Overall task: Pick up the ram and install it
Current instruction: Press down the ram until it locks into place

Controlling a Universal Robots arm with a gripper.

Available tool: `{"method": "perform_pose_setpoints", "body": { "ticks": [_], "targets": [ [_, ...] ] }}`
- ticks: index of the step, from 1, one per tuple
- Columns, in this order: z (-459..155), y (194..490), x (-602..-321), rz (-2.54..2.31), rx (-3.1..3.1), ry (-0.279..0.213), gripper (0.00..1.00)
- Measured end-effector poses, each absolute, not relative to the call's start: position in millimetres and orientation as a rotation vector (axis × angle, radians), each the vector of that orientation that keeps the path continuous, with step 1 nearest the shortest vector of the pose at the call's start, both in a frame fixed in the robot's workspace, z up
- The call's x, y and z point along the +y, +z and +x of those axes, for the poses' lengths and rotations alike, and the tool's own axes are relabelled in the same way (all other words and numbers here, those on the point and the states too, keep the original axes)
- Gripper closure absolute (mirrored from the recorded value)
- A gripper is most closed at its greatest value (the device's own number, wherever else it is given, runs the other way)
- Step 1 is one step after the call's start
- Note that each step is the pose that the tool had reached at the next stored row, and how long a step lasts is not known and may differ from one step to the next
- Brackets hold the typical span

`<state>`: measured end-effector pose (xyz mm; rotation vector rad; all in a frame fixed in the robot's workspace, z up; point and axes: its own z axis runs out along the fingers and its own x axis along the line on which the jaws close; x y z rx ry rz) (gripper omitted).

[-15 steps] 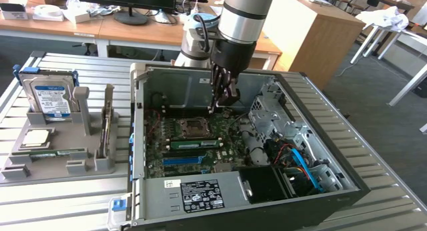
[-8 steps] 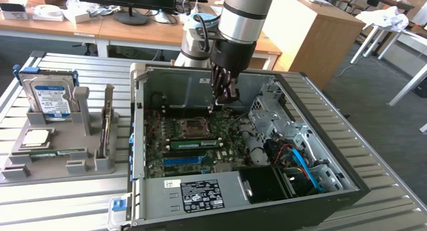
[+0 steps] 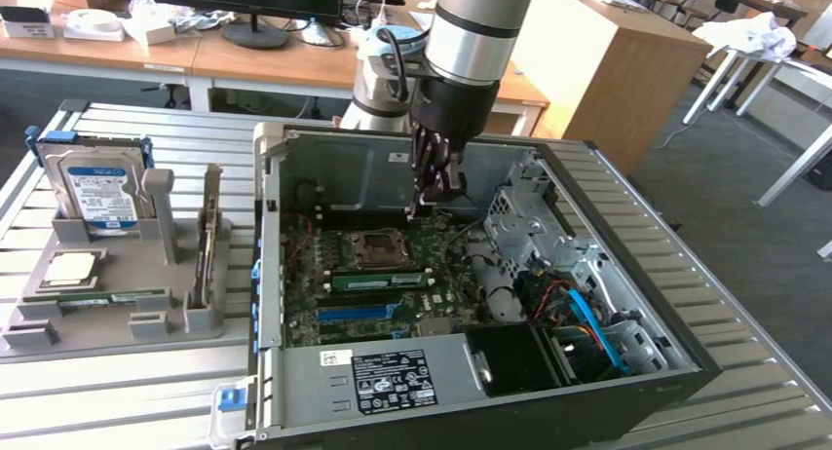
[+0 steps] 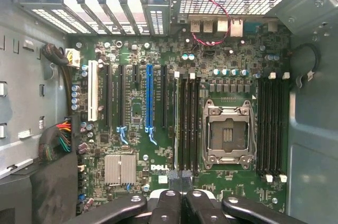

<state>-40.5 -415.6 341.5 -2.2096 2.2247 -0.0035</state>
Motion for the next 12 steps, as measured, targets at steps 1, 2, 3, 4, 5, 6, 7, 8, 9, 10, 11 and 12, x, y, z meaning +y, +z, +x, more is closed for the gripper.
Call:
{"method": "perform_pose_setpoints", "body": {
  "ticks": [1,2,3,4,5,6,7,8,9,10,11,12],
  "targets": [
    [-40.5,341.5,-415.6,-2.21,2.225,-0.004,0.9],
    [-40.5,341.5,-415.6,-2.21,2.225,-0.004,0.9],
    [-40.5,341.5,-415.6,-2.21,2.225,-0.004,0.9],
    [-40.3,341.5,-415.6,-2.21,2.225,-0.004,0.9],
    [-40.0,341.5,-415.7,-2.21,2.224,-0.004,0.9],
    [-39.6,341.5,-415.7,-2.21,2.225,-0.004,0.9],
    [-39.2,341.5,-415.6,-2.21,2.225,-0.004,0.9],
    [-38.5,341.5,-415.6,-2.21,2.225,-0.004,0.9],
    [-37.8,341.5,-415.6,-2.21,2.225,-0.004,0.9],
    [-36.9,341.5,-415.6,-2.21,2.225,-0.004,0.9],
    [-35.8,341.5,-415.6,-2.21,2.225,-0.004,0.9],
    [-34.6,341.6,-415.6,-2.21,2.225,-0.004,0.9]
  ]
}}
